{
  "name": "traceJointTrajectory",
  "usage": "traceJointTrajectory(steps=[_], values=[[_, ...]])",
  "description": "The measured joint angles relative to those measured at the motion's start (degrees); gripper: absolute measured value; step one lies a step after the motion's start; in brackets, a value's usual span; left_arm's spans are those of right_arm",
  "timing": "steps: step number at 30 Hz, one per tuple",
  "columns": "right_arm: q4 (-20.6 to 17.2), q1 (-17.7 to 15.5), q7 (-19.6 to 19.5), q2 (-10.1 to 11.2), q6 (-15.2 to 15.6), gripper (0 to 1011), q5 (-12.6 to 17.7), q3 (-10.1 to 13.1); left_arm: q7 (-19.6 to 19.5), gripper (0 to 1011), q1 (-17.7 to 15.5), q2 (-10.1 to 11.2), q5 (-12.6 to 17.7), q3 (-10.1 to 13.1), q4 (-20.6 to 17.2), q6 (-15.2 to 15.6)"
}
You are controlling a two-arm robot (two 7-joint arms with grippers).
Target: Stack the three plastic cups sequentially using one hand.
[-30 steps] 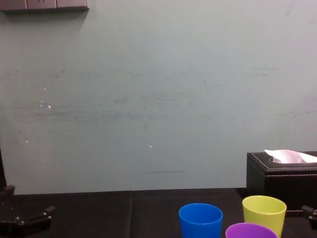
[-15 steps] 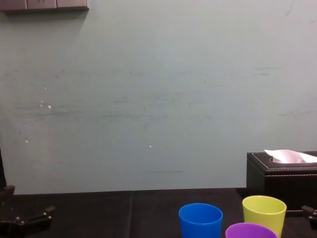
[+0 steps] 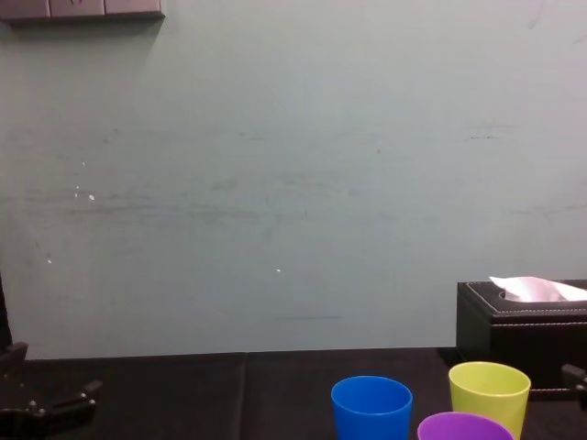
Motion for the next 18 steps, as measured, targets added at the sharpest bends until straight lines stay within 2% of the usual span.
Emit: traceJointTrajectory(steps=[3,8,12,18], values=[[-1.14,-1.4,0.51,0.35,-0.1,1003,0.83,0.77,0.0,1011,0.0,0.0,0.0,0.0,0.0,0.0],[-4.97,-5.55,2.52,1.69,-0.1,1003,3.83,2.85,0.0,1011,0.0,0.0,0.0,0.0,0.0,0.0],[-8.7,-9.55,5.26,3.18,1.52,1003,8.01,4.87,0.0,1011,0.0,0.0,0.0,0.0,0.0,0.0],[-12.31,-13.75,8.31,4.95,4.32,1003,11.65,6.42,0.0,1011,0.0,0.0,0.0,0.0,0.0,0.0]])
